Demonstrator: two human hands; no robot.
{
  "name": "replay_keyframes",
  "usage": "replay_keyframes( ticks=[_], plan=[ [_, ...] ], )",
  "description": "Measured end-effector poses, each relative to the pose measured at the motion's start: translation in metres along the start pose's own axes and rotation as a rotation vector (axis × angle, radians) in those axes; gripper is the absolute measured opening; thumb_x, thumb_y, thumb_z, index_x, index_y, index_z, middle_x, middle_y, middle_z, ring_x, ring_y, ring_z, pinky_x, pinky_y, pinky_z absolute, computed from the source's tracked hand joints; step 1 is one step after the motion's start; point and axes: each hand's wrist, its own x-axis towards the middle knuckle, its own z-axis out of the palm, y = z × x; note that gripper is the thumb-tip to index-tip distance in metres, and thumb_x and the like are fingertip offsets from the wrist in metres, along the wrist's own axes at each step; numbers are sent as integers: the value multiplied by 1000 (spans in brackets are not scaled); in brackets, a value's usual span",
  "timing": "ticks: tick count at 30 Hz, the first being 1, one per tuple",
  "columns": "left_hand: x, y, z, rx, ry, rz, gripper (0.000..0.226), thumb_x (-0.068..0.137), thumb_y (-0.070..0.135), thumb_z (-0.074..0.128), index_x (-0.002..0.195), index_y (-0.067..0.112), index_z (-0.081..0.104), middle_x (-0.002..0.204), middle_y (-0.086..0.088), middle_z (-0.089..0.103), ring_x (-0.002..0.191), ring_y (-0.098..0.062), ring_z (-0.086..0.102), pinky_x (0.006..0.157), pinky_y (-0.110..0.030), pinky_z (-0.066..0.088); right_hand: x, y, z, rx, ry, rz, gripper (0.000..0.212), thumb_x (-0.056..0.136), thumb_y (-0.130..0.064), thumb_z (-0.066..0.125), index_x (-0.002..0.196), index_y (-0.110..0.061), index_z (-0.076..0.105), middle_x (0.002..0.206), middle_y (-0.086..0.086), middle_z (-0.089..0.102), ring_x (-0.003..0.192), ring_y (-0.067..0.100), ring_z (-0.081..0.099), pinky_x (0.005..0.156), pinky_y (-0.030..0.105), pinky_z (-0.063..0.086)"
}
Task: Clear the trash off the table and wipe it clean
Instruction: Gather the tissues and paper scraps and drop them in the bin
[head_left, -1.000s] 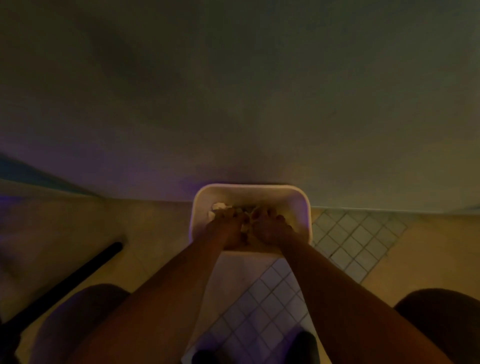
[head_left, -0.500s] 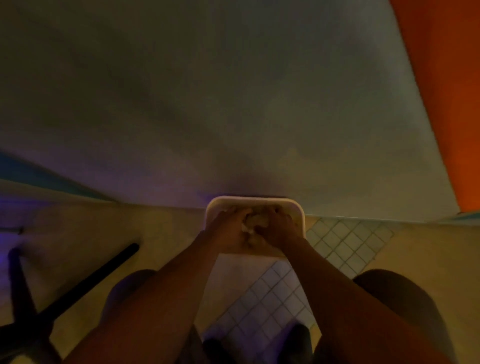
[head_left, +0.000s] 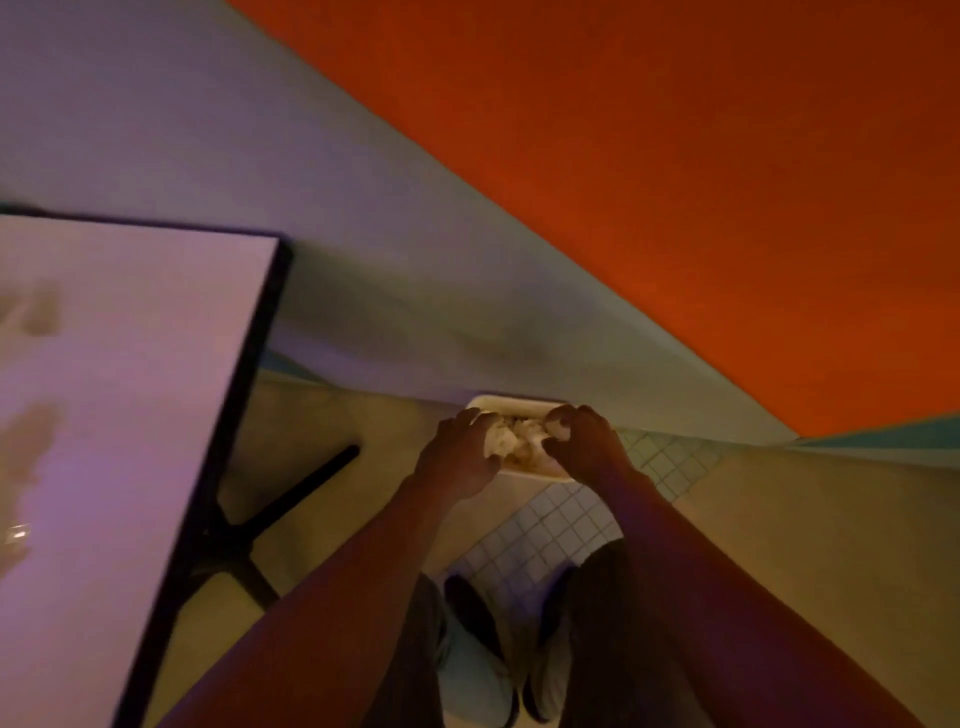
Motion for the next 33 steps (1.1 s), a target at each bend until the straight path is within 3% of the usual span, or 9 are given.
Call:
replay_keyframes(
  ticks=[4, 11, 15, 25, 29, 33],
  plan=[
    [-57, 13, -62, -76, 59, 7, 65, 89, 37, 64, 148, 30, 36, 156, 1, 34, 139, -27, 36, 107, -42, 42, -52, -44, -47, 3, 53, -61, 38, 81, -27, 73, 119, -24, 64, 118, 7, 60, 107, 28, 61, 83, 32, 46],
    [-167, 33, -167, -179, 238, 11, 55, 90, 23, 66, 142, 21, 49, 145, -6, 49, 132, -29, 45, 106, -35, 38, -126, -134, -99, -30, 51, -182, 42, 77, -26, 76, 117, -27, 63, 110, 6, 61, 101, 31, 62, 79, 33, 47],
    [-216, 17, -202, -261, 340, -81, 56, 89, 28, 65, 142, 25, 49, 146, -3, 49, 131, -29, 45, 106, -33, 37, -154, -186, -110, -30, 39, -275, 42, 78, -26, 76, 118, -31, 62, 112, 3, 61, 103, 28, 62, 82, 36, 51],
    [-320, -69, -236, -400, 547, -287, 48, 92, 35, 62, 139, 31, 51, 144, -2, 47, 131, -28, 42, 108, -43, 40, -191, -311, -98, -44, -6, -502, 45, 80, -17, 76, 123, -14, 64, 115, 10, 64, 109, 26, 61, 91, 34, 47],
    [-359, -107, -232, -445, 630, -389, 47, 91, 35, 65, 137, 31, 54, 140, -1, 49, 127, -29, 45, 106, -40, 40, -202, -354, -81, -84, -65, -601, 39, 81, -18, 74, 119, -21, 65, 116, 5, 64, 109, 21, 61, 92, 31, 48],
    [-393, -138, -226, -477, 664, -508, 47, 91, 34, 65, 137, 30, 54, 143, -1, 47, 125, -29, 47, 105, -37, 41, -206, -386, -59, -103, -114, -661, 33, 83, -23, 73, 115, -25, 65, 108, 3, 63, 96, 21, 63, 84, 34, 52]
  ],
)
